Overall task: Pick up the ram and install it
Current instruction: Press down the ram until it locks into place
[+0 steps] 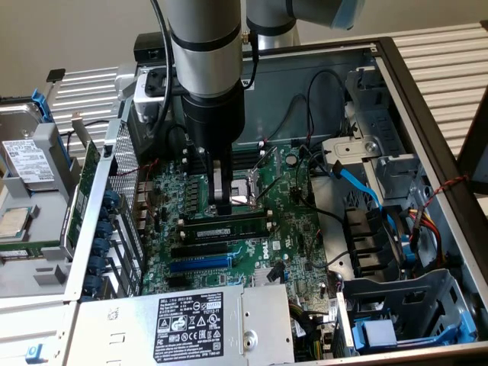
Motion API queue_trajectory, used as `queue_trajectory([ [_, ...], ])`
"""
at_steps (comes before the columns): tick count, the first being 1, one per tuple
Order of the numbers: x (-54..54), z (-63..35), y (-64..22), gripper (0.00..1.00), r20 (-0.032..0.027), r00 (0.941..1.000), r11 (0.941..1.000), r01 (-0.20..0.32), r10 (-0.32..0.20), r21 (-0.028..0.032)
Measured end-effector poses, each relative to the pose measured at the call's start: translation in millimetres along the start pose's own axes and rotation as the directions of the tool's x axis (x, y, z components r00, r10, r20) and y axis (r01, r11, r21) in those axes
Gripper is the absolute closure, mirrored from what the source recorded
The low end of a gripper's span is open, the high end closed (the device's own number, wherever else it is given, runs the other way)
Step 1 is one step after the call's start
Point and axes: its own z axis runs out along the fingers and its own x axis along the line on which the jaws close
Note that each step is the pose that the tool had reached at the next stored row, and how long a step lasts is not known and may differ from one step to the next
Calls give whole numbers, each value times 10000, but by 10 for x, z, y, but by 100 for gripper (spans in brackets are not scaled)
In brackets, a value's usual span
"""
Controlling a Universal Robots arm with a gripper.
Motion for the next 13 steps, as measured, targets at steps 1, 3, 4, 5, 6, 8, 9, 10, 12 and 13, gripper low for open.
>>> queue_trajectory([
  [1, 0, 0, 0, 90, 1, 9999, 9999, -154, 154, 3],
  [3, 0, 0, -1, 90, 3, 9989, 9989, -467, 467, 10],
  [4, 0, 0, 0, 90, 5, 9980, 9980, -631, 631, 14],
  [5, 0, 0, 0, 90, 7, 9970, 9970, -779, 779, 17],
  [6, 0, 1, 0, 90, 9, 9956, 9956, -940, 940, 21],
  [8, 0, 1, 0, 90, 13, 9922, 9921, -1250, 1250, 28],
  [9, 0, 1, 0, 90, 15, 9901, 9901, -1403, 1403, 31],
  [10, 0, 1, 0, 90, 15, 9880, 9880, -1546, 1546, 34],
  [12, 0, 1, 0, 90, 19, 9825, 9825, -1864, 1864, 41],
  [13, 0, 1, 0, 90, 20, 9797, 9797, -2005, 2005, 44],
])
